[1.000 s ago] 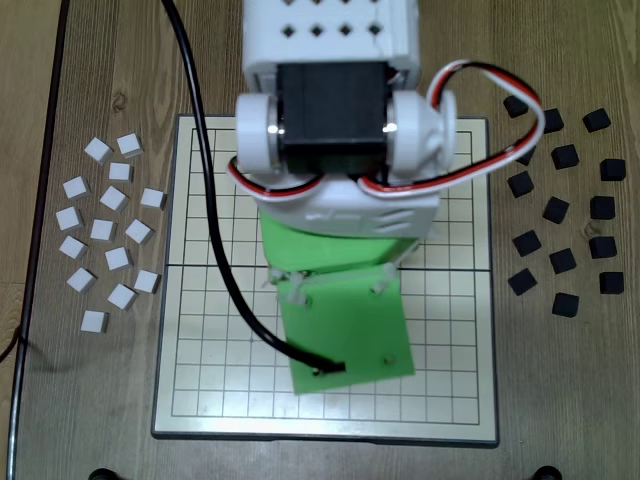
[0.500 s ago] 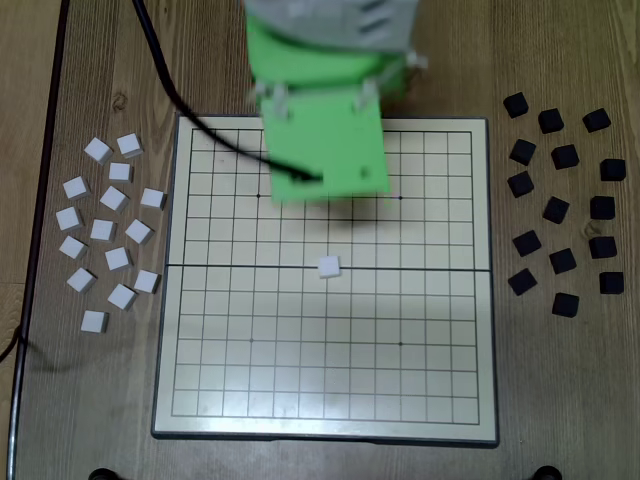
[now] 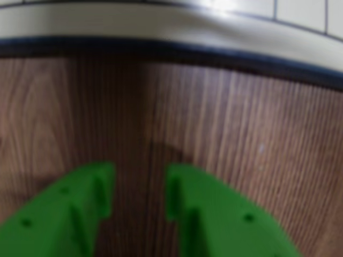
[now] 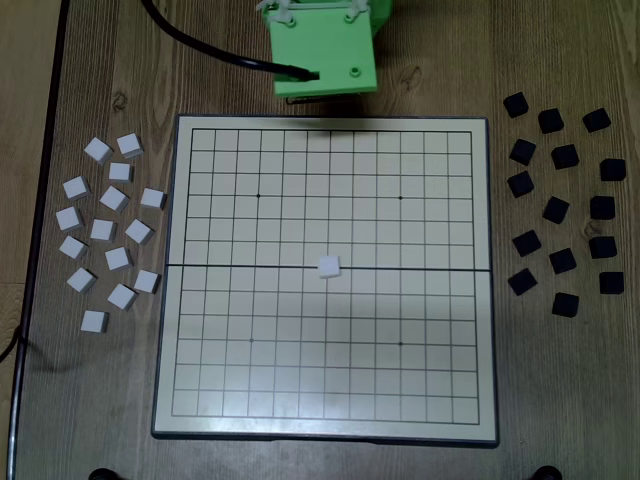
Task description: Grasp a White stone and put it on the board on position (0,0).
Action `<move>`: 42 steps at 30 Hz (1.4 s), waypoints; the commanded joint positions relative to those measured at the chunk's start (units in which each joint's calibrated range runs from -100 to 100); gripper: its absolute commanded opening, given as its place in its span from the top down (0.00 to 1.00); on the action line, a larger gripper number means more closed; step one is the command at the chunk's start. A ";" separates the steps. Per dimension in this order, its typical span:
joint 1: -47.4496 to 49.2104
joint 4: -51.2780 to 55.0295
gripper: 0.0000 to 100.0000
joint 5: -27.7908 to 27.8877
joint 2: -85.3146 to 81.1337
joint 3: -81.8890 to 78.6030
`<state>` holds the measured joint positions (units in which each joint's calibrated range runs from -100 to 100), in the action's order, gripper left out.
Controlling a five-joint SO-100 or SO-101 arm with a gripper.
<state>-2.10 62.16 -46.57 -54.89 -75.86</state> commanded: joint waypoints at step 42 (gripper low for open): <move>4.33 11.80 0.94 2.69 -30.96 -24.04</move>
<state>1.56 70.09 -43.88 -85.84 -99.37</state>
